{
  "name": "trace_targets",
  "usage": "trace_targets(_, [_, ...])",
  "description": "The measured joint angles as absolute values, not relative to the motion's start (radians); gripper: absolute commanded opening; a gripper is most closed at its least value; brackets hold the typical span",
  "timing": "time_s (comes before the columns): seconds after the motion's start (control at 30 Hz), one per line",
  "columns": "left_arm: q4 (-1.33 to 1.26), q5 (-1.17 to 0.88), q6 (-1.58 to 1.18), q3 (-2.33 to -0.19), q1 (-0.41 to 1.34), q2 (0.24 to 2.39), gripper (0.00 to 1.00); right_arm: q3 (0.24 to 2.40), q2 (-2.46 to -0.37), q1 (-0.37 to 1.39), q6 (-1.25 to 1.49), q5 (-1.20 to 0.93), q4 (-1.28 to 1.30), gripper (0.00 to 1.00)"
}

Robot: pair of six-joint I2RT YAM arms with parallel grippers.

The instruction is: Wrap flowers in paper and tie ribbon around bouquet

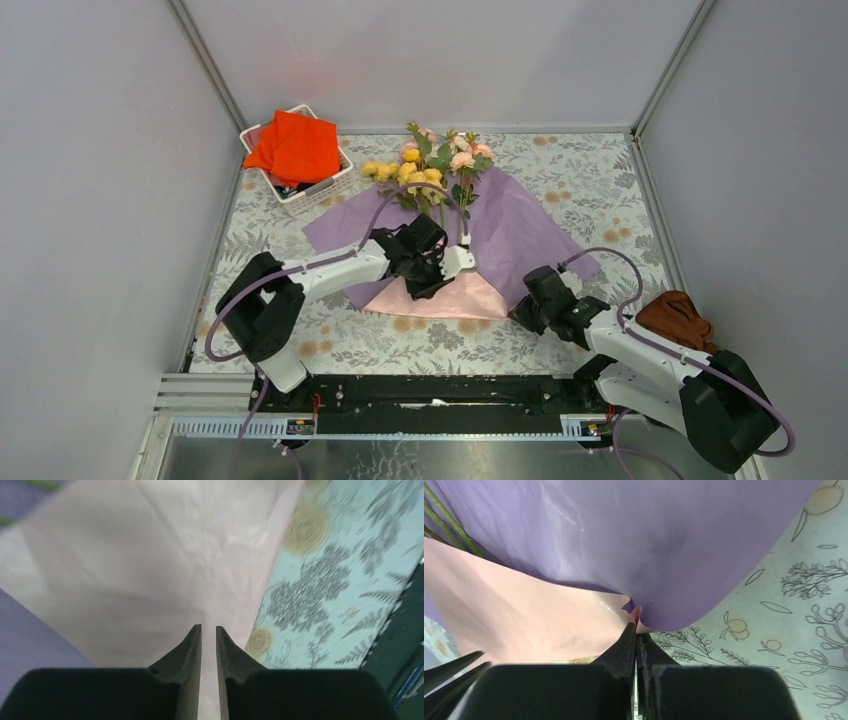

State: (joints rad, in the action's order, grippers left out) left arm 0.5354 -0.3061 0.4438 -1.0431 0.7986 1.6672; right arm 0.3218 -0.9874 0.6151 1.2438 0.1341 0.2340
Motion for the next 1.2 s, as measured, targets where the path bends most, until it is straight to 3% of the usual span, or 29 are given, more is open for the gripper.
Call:
trace_targets(0.2, [0.48,-0.424,0.364,-1.144,0.812,1.72,0.23,0.385,-0.991,0.615,1.142,0.187,0.308,0.01])
trace_targets(0.27, [0.432,-0.44,0.32,-1.146,0.814,1.775,0.23,0.408,-0.991,0.615,1.112,0.202,0.326,0.12])
trace_targets(0.33, [0.392,-0.439,0.281,-1.146,0.816,1.835,0.23,0.427,-0.991,0.615,1.09,0.209,0.331,0.37])
trace_targets(0.4, [0.363,-0.437,0.25,-1.15,0.816,1.882,0.23,0.429,-0.991,0.615,1.092,0.208,0.327,0.51])
trace_targets(0.53, [0.324,-0.44,0.196,-1.179,0.811,1.91,0.23,0.386,-0.99,0.615,1.16,0.163,0.286,0.6])
trace_targets(0.63, [0.307,-0.449,0.176,-1.178,0.812,1.914,0.23,0.333,-0.97,0.615,1.239,0.126,0.21,0.61])
trace_targets(0.7, [0.302,-0.453,0.167,-1.177,0.812,1.915,0.23,0.306,-0.974,0.615,1.293,0.105,0.152,0.6])
trace_targets(0.77, [0.298,-0.456,0.165,-1.176,0.812,1.915,0.23,0.305,-0.998,0.615,1.32,0.102,0.12,0.53])
trace_targets(0.9, [0.296,-0.456,0.163,-1.175,0.812,1.915,0.23,0.318,-1.059,0.615,1.336,0.125,0.083,0.18])
trace_targets(0.97, [0.29,-0.456,0.164,-1.172,0.811,1.915,0.23,0.318,-1.075,0.615,1.325,0.147,0.081,0.07])
trace_targets(1.07, [0.278,-0.457,0.165,-1.166,0.81,1.912,0.23,0.344,-1.099,0.616,1.259,0.192,0.107,0.0])
trace_targets(1.2, [0.272,-0.464,0.166,-1.163,0.803,1.912,0.23,0.443,-1.142,0.635,1.112,0.279,0.198,0.0])
